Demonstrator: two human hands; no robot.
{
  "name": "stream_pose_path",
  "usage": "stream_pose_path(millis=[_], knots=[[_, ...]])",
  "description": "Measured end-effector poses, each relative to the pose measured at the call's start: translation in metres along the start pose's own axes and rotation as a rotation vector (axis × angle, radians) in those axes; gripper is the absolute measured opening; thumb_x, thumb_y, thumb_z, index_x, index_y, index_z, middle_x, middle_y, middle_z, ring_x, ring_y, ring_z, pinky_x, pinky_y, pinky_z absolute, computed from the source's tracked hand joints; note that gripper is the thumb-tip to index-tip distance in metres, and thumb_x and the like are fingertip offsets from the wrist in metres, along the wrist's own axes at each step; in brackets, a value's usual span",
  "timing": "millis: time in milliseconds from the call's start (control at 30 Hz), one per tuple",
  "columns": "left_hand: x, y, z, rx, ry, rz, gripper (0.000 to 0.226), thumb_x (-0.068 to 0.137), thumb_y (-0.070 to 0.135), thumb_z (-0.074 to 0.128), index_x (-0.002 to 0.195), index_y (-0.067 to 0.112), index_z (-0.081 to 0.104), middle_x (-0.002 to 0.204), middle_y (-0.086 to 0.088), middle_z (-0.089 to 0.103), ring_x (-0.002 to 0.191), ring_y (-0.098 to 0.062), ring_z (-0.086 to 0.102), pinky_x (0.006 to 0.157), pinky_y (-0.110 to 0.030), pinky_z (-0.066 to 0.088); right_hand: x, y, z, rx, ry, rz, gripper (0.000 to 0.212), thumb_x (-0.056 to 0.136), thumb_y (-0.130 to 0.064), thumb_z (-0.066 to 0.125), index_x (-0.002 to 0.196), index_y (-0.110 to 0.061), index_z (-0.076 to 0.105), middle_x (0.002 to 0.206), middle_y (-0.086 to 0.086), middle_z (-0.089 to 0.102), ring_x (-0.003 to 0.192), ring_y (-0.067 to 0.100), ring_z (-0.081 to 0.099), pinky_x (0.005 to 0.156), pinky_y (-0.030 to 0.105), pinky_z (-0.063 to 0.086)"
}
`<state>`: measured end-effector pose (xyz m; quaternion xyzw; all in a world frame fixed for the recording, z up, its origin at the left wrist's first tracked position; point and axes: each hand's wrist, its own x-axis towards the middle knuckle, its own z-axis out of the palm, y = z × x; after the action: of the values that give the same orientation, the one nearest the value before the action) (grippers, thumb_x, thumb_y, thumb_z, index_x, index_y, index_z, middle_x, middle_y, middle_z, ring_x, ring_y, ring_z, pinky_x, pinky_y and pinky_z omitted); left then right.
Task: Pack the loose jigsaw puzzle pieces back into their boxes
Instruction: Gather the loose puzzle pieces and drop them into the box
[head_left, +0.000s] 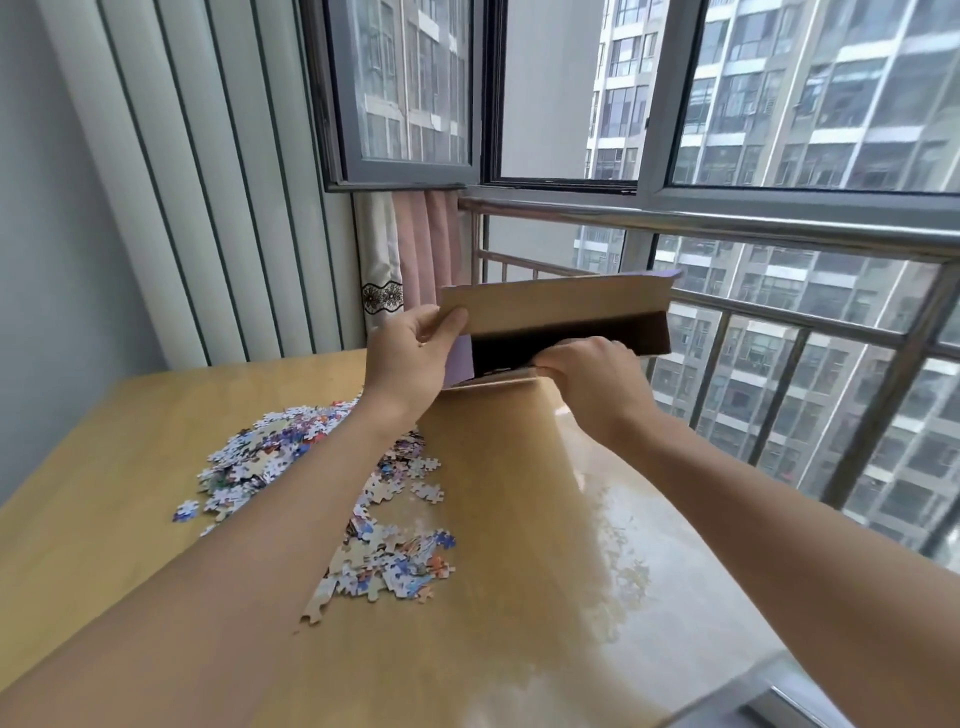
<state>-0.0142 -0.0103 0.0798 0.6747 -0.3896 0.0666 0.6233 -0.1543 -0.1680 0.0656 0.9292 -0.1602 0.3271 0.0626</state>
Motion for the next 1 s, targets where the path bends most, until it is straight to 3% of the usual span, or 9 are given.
stream_pose_path(millis=[167, 300, 433, 500, 567, 700, 767, 900, 1000], knots=[[-0.009, -0.014, 0.004, 0.078, -0.002, -0.039, 0.029, 0.095, 0.034, 0.066, 0.085, 0.009, 0.076, 0.084, -0.012, 0.074, 0.074, -0.023, 0.061, 0.08, -0.043, 0.054, -0.002, 0.001, 0.006, 0.001, -0.178, 0.008, 0.013, 0.089, -0.014, 0.063, 0.094, -0.018, 0.074, 0.089, 0.001, 0.073, 0.08, 0.032, 0.064, 0.063, 0.036, 0.052], [-0.021, -0.026, 0.004, 0.096, -0.059, -0.119, 0.021, 0.092, 0.035, 0.068, 0.085, 0.019, 0.079, 0.08, 0.001, 0.076, 0.082, -0.021, 0.069, 0.078, -0.035, 0.055, -0.011, -0.011, -0.001, 0.074, -0.335, -0.064, 0.019, 0.092, -0.017, 0.069, 0.108, -0.023, 0.076, 0.104, -0.004, 0.072, 0.089, 0.023, 0.065, 0.071, 0.033, 0.051], [-0.038, -0.052, 0.011, 0.185, -0.148, -0.207, 0.044, 0.087, 0.046, 0.071, 0.08, 0.002, 0.075, 0.075, -0.011, 0.073, 0.064, -0.017, 0.056, 0.063, -0.037, 0.05, -0.009, -0.035, -0.008, 0.257, -0.521, -0.05, 0.014, 0.088, -0.019, 0.071, 0.099, -0.022, 0.079, 0.093, -0.005, 0.076, 0.078, 0.013, 0.065, 0.069, 0.021, 0.054], [-0.048, -0.063, 0.013, 0.194, -0.239, -0.244, 0.049, 0.086, 0.05, 0.072, 0.069, 0.004, 0.072, 0.066, -0.009, 0.07, 0.058, -0.016, 0.05, 0.057, -0.035, 0.043, -0.006, -0.049, -0.01, 0.301, -0.577, -0.076, 0.017, 0.09, -0.017, 0.063, 0.094, -0.019, 0.079, 0.086, 0.0, 0.076, 0.067, 0.013, 0.058, 0.058, 0.015, 0.044], [-0.059, -0.071, 0.01, 0.209, -0.345, -0.246, 0.054, 0.082, 0.056, 0.072, 0.057, 0.008, 0.064, 0.054, -0.003, 0.059, 0.053, -0.017, 0.044, 0.056, -0.032, 0.035, -0.001, -0.062, -0.015, 0.38, -0.609, -0.068, 0.013, 0.09, -0.02, 0.067, 0.093, -0.019, 0.079, 0.083, 0.0, 0.076, 0.069, 0.013, 0.064, 0.062, 0.016, 0.049], [-0.074, -0.082, -0.008, 0.323, -0.587, -0.101, 0.021, 0.083, 0.044, 0.076, 0.084, 0.023, 0.08, 0.091, 0.007, 0.075, 0.091, -0.015, 0.067, 0.082, -0.041, 0.055, 0.013, -0.089, -0.014, 0.755, -0.604, 0.102, 0.013, 0.091, 0.0, 0.064, 0.097, -0.005, 0.074, 0.084, 0.012, 0.076, 0.069, 0.023, 0.075, 0.064, 0.034, 0.063], [-0.074, -0.086, -0.035, 0.341, -0.664, -0.147, 0.01, 0.083, 0.031, 0.08, 0.093, 0.032, 0.077, 0.102, 0.017, 0.071, 0.099, -0.004, 0.064, 0.086, -0.031, 0.054, 0.023, -0.103, 0.001, 0.791, -0.57, 0.145, 0.015, 0.09, 0.002, 0.065, 0.103, 0.001, 0.072, 0.085, 0.016, 0.075, 0.074, 0.027, 0.076, 0.067, 0.036, 0.064], [-0.071, -0.095, -0.11, 0.462, -0.423, -0.243, 0.022, 0.084, 0.025, 0.078, 0.105, 0.028, 0.073, 0.107, 0.015, 0.068, 0.102, -0.002, 0.061, 0.084, -0.02, 0.044, 0.035, -0.136, 0.055, 0.729, -0.694, 0.246, 0.044, 0.088, -0.013, 0.073, 0.13, -0.003, 0.063, 0.115, 0.018, 0.069, 0.096, 0.031, 0.072, 0.087, 0.045, 0.06], [-0.077, -0.118, -0.159, 0.646, -0.094, -0.283, 0.034, 0.085, 0.034, 0.075, 0.117, 0.023, 0.07, 0.117, 0.005, 0.067, 0.111, -0.014, 0.06, 0.093, -0.027, 0.045, 0.042, -0.155, 0.096, 0.656, -0.84, 0.298, 0.08, 0.087, -0.032, 0.077, 0.153, -0.009, 0.037, 0.141, 0.013, 0.052, 0.111, 0.025, 0.062, 0.091, 0.032, 0.052]])
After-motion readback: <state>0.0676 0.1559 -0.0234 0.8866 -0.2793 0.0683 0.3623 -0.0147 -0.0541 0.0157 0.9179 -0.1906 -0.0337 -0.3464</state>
